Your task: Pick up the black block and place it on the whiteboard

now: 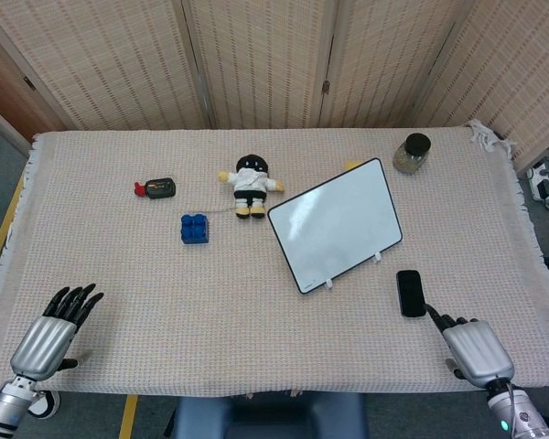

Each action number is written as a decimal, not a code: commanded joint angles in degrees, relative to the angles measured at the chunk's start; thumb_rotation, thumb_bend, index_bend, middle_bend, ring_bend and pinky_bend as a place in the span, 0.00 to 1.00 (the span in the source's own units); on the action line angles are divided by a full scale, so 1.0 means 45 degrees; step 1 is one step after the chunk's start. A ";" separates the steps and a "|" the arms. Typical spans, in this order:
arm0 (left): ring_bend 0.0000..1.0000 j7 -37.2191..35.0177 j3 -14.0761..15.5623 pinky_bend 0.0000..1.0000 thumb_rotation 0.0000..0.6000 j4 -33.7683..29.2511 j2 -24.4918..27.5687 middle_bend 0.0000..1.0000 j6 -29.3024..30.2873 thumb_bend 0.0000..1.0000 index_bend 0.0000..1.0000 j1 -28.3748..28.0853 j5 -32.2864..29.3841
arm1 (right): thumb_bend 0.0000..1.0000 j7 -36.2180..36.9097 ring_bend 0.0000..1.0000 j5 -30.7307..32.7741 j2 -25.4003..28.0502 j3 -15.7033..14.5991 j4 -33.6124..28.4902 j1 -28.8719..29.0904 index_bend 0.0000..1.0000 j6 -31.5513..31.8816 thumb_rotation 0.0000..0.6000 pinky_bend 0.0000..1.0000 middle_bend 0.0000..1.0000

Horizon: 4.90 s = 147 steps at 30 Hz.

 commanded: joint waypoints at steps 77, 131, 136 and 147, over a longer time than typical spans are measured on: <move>0.00 -0.0160 -0.0124 0.00 1.00 0.0691 -0.0271 0.00 -0.1007 0.21 0.00 -0.0633 -0.2200 | 0.31 0.3968 0.14 0.3387 -0.2018 -0.0675 0.5462 0.3674 0.00 -0.2876 1.00 0.00 0.14; 0.00 -0.0459 -0.0163 0.00 1.00 0.0646 -0.0087 0.00 -0.1319 0.21 0.00 -0.0753 -0.2627 | 0.31 0.4971 0.00 0.5106 -0.4386 0.0738 0.8966 0.5189 0.25 -0.4163 1.00 0.00 0.00; 0.00 -0.0434 -0.0153 0.00 1.00 0.0627 -0.0087 0.00 -0.1315 0.21 0.00 -0.0754 -0.2622 | 0.31 0.5078 0.01 0.4994 -0.4530 0.0697 0.9109 0.5175 0.29 -0.4220 1.00 0.00 0.00; 0.00 -0.0482 -0.0125 0.00 1.00 0.0625 -0.0068 0.00 -0.1348 0.21 0.00 -0.0759 -0.2620 | 0.31 0.5188 0.05 0.4933 -0.5000 0.0808 0.9578 0.5084 0.48 -0.3926 1.00 0.00 0.00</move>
